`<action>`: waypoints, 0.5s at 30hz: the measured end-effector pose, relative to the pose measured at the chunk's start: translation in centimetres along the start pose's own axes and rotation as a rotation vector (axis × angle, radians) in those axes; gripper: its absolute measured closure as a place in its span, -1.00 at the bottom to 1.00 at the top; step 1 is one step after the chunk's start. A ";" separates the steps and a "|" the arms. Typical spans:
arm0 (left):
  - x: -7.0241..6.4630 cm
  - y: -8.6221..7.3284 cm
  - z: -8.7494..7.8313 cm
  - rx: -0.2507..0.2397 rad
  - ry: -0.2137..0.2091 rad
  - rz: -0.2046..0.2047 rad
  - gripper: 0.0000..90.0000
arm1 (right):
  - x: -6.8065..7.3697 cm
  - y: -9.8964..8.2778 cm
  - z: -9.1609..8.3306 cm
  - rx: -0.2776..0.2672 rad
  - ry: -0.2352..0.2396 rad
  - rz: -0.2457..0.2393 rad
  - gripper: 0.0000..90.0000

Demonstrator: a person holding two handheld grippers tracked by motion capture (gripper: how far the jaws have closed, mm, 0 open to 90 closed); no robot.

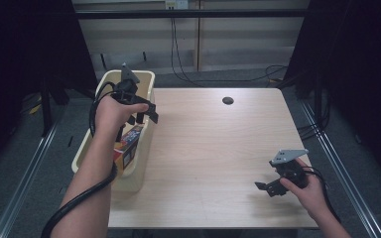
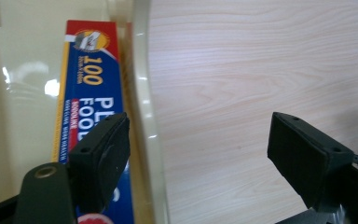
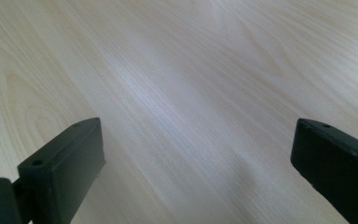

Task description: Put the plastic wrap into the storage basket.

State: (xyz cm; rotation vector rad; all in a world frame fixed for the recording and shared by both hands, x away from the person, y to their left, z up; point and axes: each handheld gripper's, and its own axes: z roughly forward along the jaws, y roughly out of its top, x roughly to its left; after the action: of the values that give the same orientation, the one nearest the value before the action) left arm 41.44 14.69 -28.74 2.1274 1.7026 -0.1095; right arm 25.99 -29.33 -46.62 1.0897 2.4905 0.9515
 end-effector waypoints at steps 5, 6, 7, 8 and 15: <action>-1.0 0.1 0.6 0.000 -0.020 0.037 -0.54 | 0.0 0.0 0.0 0.001 -0.009 -0.001 -0.94; -1.3 0.2 0.8 -0.009 -0.023 0.046 -0.55 | 0.0 0.0 0.0 -0.001 -0.005 -0.001 -0.94; -1.4 0.2 0.8 -0.008 -0.026 0.050 -0.55 | 0.1 0.0 0.0 0.001 -0.009 0.000 -0.94; -1.6 0.2 0.9 -0.003 -0.029 0.057 -0.55 | 0.0 0.0 0.0 0.000 -0.010 -0.001 -0.94; -3.1 0.4 1.7 -0.006 -0.043 0.098 -0.56 | 0.0 0.0 -0.1 0.000 -0.006 0.000 -0.94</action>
State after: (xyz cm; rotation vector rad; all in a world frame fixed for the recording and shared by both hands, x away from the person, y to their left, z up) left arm 41.37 11.15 -29.27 2.1837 1.5697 -0.1206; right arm 25.94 -29.32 -46.56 1.0912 2.4856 0.9473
